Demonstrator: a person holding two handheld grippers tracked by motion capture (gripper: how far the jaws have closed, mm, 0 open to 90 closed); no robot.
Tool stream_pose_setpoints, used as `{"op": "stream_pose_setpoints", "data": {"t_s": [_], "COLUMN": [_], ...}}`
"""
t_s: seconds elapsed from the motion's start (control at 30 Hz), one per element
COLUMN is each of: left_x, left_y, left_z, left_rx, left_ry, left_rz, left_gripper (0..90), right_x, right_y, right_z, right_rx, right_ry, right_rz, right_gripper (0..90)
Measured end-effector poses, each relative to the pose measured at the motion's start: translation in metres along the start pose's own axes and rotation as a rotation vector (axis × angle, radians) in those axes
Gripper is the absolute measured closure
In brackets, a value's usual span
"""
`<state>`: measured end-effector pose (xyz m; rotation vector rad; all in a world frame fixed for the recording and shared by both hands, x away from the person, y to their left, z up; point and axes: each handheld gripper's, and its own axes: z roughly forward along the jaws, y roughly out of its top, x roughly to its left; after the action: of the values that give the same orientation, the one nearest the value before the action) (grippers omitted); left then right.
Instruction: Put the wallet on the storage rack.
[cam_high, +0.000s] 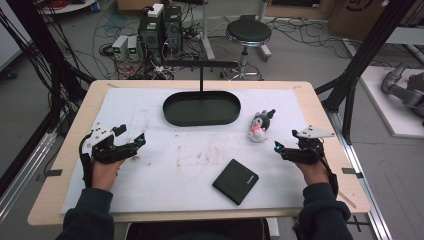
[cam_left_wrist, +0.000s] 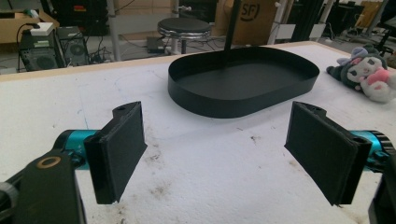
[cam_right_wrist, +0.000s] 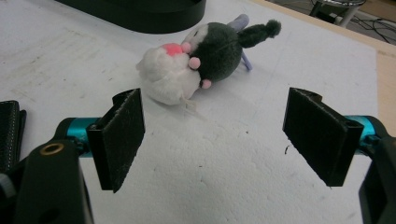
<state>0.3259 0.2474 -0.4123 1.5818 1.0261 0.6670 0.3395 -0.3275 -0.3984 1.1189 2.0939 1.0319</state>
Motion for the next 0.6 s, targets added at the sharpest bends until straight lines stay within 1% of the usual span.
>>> {"op": "stream_pose_setpoints", "data": {"t_s": [0.17, 0.37, 0.43, 0.5, 0.6], "left_x": [0.000, 0.000, -0.001, -0.001, -0.002], "left_y": [-0.001, -0.001, 0.000, 0.000, 0.000], "left_z": [0.002, 0.002, 0.003, 0.004, 0.004], "left_rx": [0.005, 0.005, 0.002, 0.006, 0.006], "left_ry": [0.003, 0.004, 0.000, -0.004, -0.009], "left_rz": [-0.002, -0.006, -0.005, 0.000, 0.007], "left_gripper": [19.6, 19.6, 19.8, 19.9, 20.0], "right_x": [-0.001, 0.000, 0.003, 0.004, 0.010], "right_y": [0.000, -0.002, -0.002, -0.002, 0.000], "right_z": [0.001, 0.000, -0.003, -0.003, -0.002], "right_rx": [-0.006, -0.010, -0.013, -0.013, -0.019], "right_ry": [0.012, 0.033, 0.056, 0.064, 0.102], "right_rz": [0.006, -0.005, -0.019, -0.025, -0.038], "right_gripper": [21.2, 21.2, 21.3, 21.2, 21.3]}}
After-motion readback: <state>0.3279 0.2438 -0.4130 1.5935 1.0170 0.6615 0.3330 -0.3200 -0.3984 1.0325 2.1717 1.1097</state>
